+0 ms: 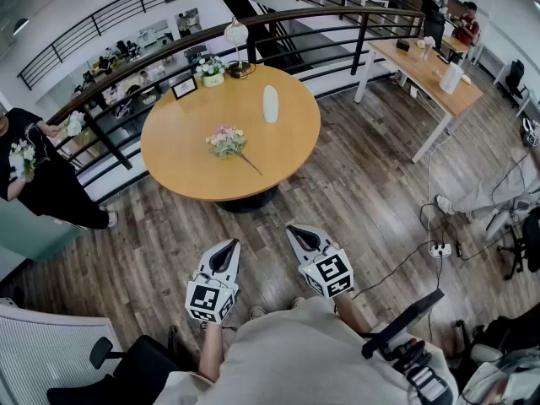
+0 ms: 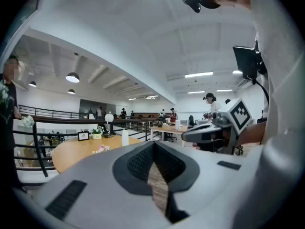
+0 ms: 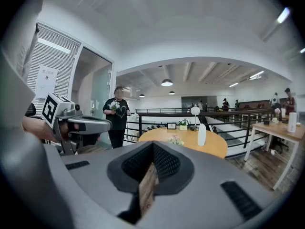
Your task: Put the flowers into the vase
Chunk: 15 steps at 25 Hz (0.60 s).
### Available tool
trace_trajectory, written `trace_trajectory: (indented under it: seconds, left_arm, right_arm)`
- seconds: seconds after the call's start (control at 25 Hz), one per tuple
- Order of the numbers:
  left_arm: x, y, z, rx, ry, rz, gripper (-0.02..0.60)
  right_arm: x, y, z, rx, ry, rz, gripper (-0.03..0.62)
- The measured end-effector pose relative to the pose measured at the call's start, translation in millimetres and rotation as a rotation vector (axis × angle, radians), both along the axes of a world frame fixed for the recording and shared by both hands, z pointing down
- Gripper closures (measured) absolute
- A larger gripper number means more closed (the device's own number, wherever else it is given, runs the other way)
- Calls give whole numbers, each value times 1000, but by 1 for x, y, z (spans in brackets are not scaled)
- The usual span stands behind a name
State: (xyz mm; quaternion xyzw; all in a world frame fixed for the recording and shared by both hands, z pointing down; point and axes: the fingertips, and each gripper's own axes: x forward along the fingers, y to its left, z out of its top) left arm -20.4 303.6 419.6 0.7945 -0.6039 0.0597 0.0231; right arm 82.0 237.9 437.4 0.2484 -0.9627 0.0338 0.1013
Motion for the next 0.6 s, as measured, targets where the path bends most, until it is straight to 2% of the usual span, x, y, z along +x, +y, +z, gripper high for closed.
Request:
trace_trajectory:
  seconds: [0.4, 0.6]
  left_arm:
    - [7, 2, 2, -14, -17, -10, 575]
    - [23, -1, 1, -20, -19, -7, 575]
  right_arm:
    - [3, 2, 2, -6, -9, -25, 588]
    - [15, -1, 2, -10, -3, -35, 588]
